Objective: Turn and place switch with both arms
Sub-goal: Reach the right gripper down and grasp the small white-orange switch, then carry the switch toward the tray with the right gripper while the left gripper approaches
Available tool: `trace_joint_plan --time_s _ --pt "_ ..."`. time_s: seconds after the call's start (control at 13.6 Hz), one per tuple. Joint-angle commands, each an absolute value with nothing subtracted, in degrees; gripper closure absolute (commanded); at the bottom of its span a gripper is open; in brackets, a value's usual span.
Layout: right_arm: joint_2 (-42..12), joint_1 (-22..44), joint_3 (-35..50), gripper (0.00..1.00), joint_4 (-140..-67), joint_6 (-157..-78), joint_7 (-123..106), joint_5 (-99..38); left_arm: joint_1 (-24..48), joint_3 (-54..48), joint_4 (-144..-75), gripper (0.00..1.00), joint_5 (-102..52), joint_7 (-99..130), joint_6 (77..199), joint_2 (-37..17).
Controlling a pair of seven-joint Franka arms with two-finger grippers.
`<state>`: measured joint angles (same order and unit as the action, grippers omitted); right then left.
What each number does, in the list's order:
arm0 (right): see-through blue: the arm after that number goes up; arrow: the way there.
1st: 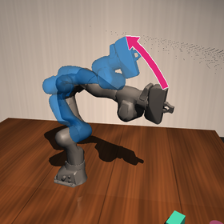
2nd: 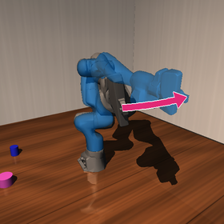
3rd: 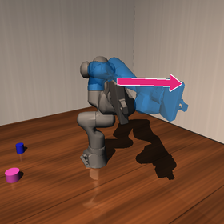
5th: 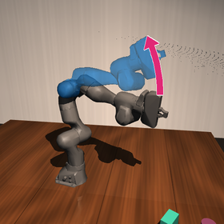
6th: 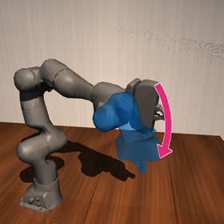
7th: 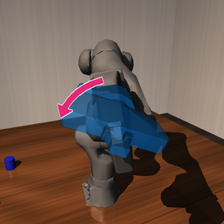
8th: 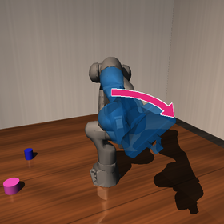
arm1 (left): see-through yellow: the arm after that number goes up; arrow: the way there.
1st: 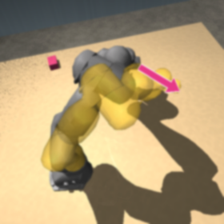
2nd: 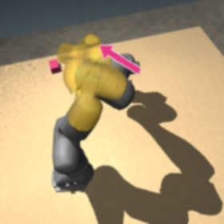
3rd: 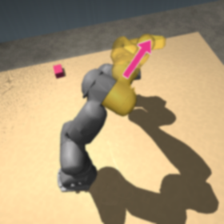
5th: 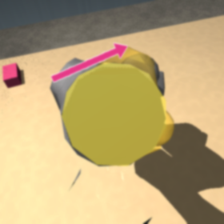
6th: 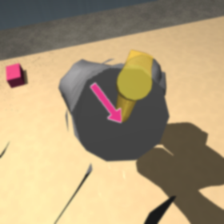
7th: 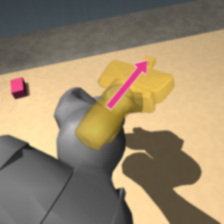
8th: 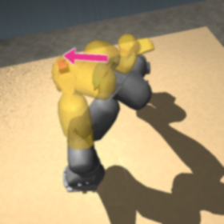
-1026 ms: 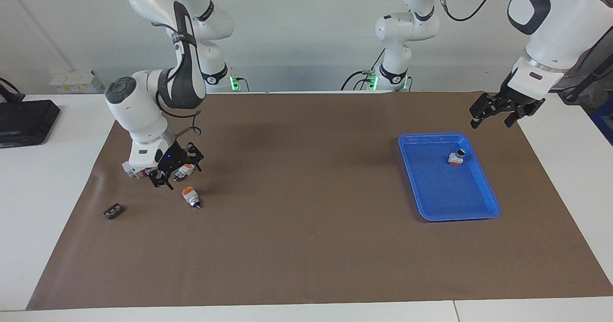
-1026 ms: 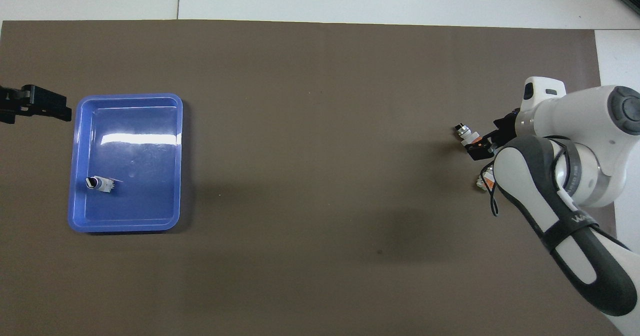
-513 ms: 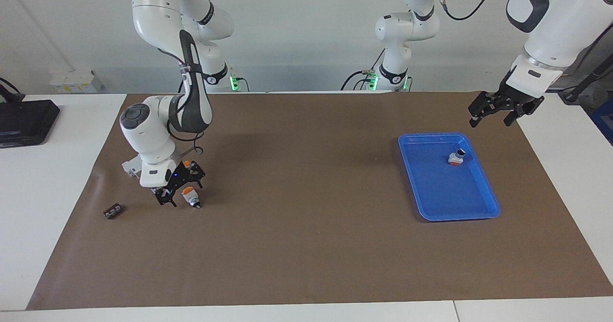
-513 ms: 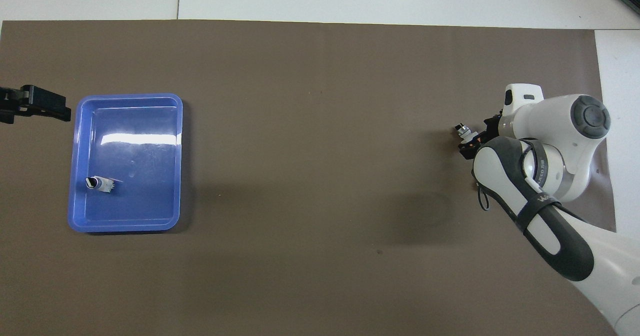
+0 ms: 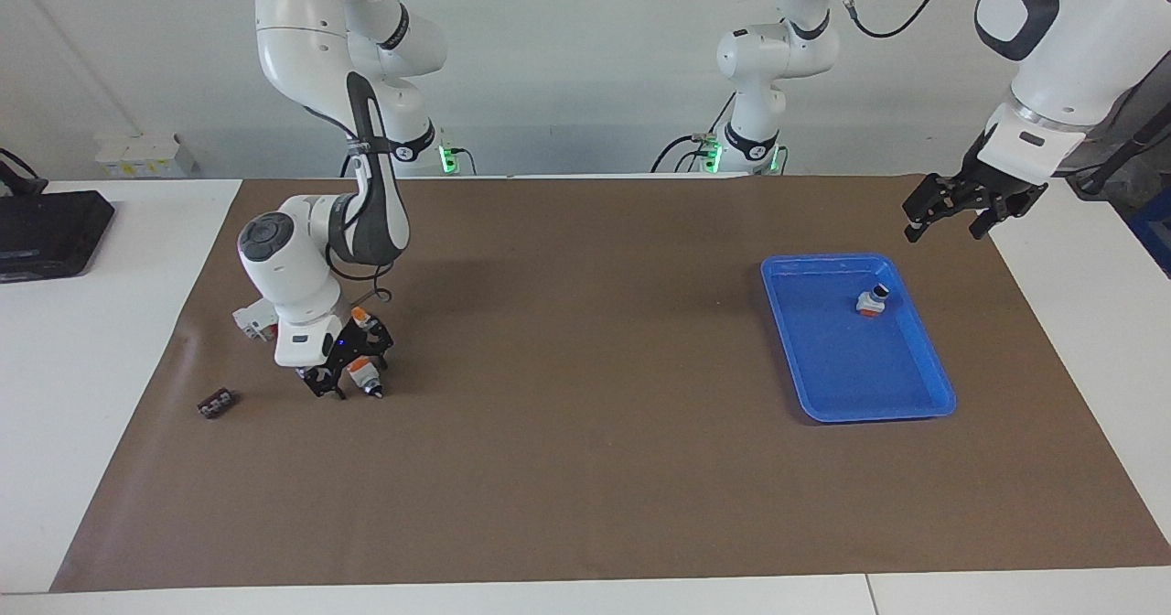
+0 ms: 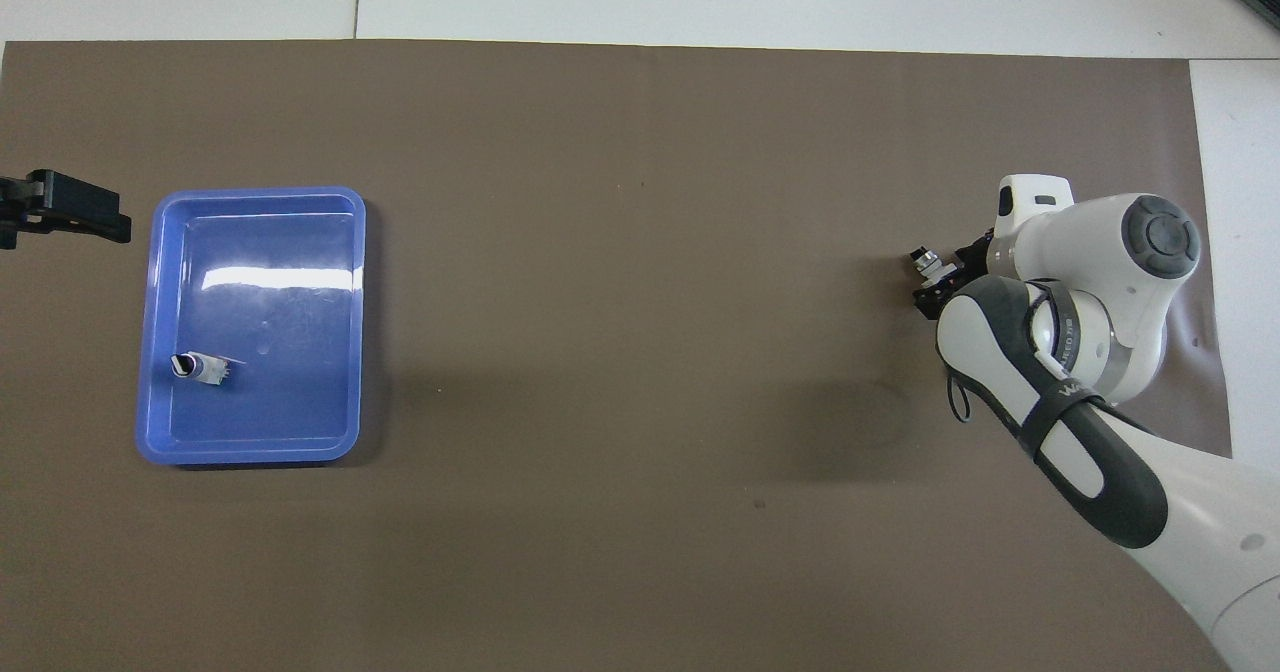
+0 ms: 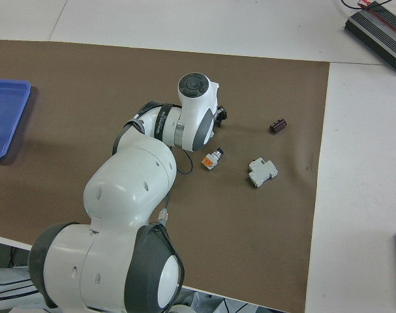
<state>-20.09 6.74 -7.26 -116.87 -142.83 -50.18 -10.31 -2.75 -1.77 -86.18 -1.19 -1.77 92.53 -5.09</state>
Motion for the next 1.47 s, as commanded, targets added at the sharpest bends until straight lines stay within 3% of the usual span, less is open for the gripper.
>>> trace_joint_plan --time_s 0.0,0.22,0.59,0.95,1.17,1.39 --pt "-20.0 6.9 -7.0 1.00 -116.6 -141.3 -52.4 -11.9 -2.6 -1.8 -88.3 0.00 -0.4 -2.3 93.1 -3.3" --pt "-19.1 9.5 -6.8 1.00 -113.8 -136.8 -70.3 -11.2 -2.5 -1.8 -88.8 0.00 -0.4 -2.5 93.5 -3.2" --pt "-13.5 9.4 -2.9 1.00 -111.3 -132.5 -74.3 -12.2 -2.4 -1.9 -90.2 0.00 -0.4 -1.9 92.5 -2.0" --pt "-10.9 9.4 4.0 1.00 -108.5 -127.6 -82.9 -38.7 -3.3 -1.8 -93.8 0.00 -4.4 -1.9 93.2 -0.5" --pt "-11.0 9.6 9.0 1.00 -106.6 -130.2 -90.4 -45.9 -6.2 -1.8 -96.8 0.00 -13.1 -1.1 95.4 0.8" --pt "-10.8 12.6 12.9 1.00 -106.7 -139.5 -90.3 -49.1 -5.7 -1.8 -97.5 0.00 -19.8 5.1 96.1 1.1"
